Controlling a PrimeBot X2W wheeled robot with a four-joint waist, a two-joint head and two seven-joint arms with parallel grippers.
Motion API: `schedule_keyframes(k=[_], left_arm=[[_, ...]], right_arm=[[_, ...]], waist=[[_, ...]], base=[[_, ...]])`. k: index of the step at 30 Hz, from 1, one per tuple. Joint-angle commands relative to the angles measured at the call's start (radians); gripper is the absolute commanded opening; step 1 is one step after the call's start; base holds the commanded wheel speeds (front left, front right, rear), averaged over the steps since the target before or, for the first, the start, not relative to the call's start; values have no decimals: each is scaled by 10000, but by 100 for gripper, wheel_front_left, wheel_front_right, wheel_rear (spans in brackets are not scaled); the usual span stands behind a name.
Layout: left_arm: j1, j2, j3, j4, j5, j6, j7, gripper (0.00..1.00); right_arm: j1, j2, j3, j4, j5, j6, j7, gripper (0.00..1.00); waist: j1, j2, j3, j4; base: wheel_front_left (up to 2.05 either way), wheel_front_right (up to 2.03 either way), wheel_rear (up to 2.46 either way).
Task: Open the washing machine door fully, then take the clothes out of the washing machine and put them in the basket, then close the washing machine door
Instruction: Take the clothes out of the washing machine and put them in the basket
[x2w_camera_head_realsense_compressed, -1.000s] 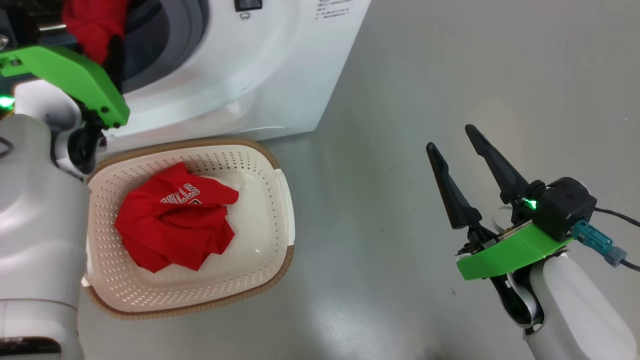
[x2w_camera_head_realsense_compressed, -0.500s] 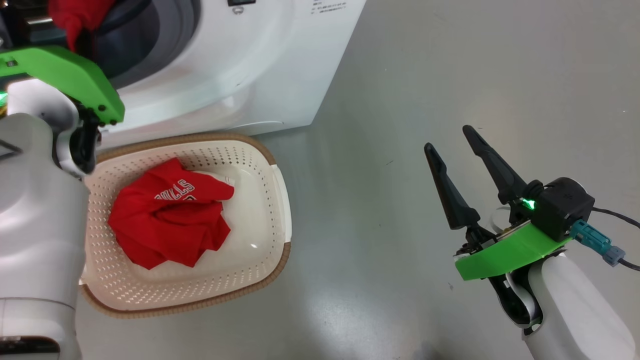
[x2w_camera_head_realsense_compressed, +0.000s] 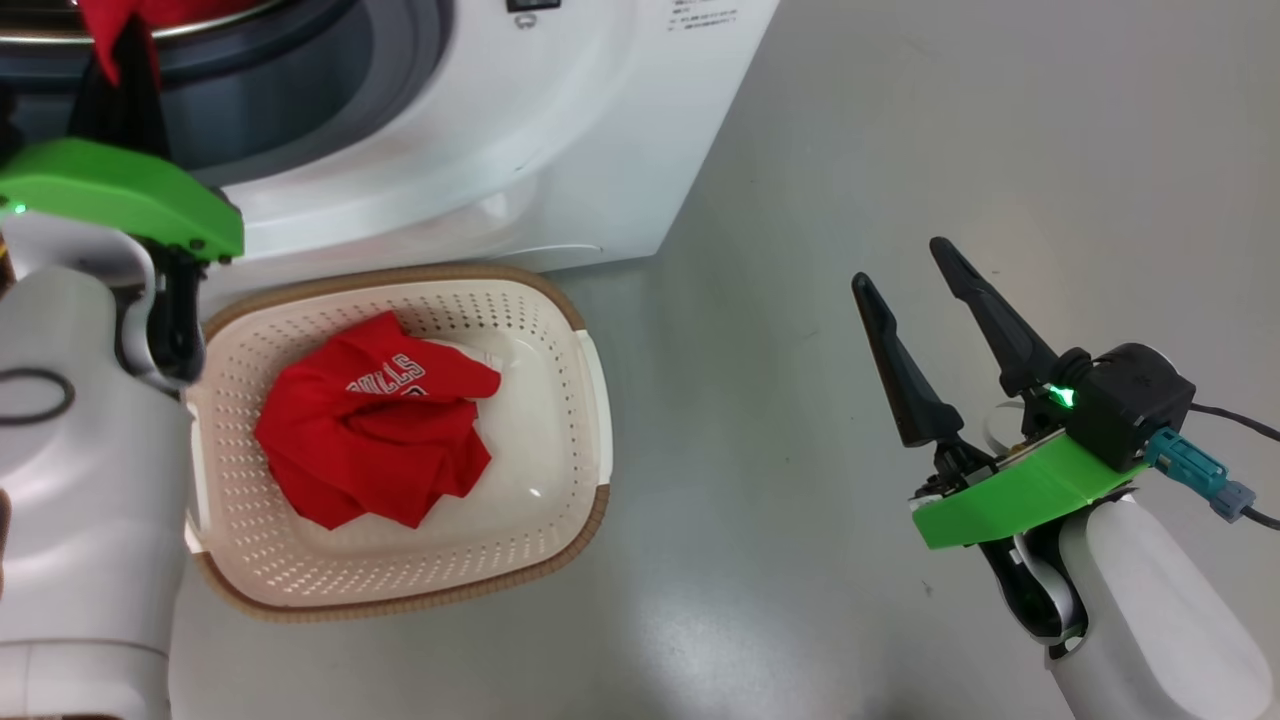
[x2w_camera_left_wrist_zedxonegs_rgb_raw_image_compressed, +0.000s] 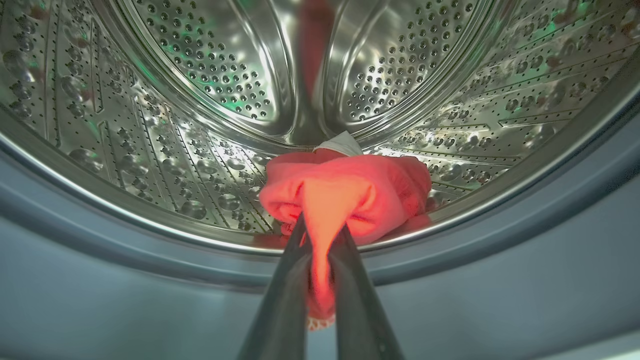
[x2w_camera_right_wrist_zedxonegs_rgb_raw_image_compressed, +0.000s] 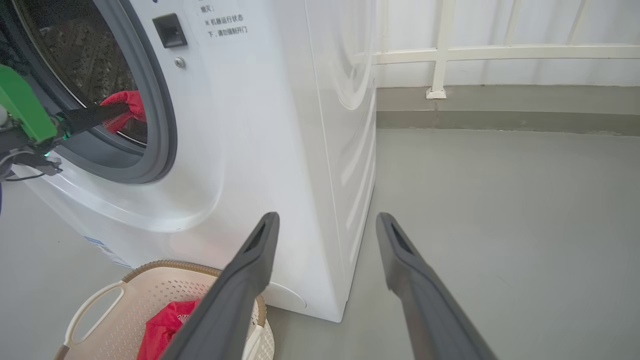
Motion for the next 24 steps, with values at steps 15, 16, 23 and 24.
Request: schedule_keyframes(k=[15, 16, 23, 24], left_arm=[[3206, -336, 1219, -4034, 752, -183, -262, 0], [3206, -336, 1219, -4034, 752, -183, -262, 0], [4845, -732, 1491, -5524, 1165, -135, -263, 0], [5054, -783, 1494, -5690, 1202, -130, -263, 0]], right_arm=[[447, -49, -99, -135, 92, 4, -65, 100], [447, -49, -99, -135, 92, 4, -65, 100], [709, 57, -92, -54, 129, 4, -65, 100], [746, 63, -83, -36, 133, 4, -65, 100]], waist=[[0, 0, -1134, 485], [0, 0, -1134, 485], [0, 0, -1805, 626], [0, 0, -1893, 656]], base=[[0, 0, 0], [0, 0, 0], [0, 0, 0], [0, 0, 0]])
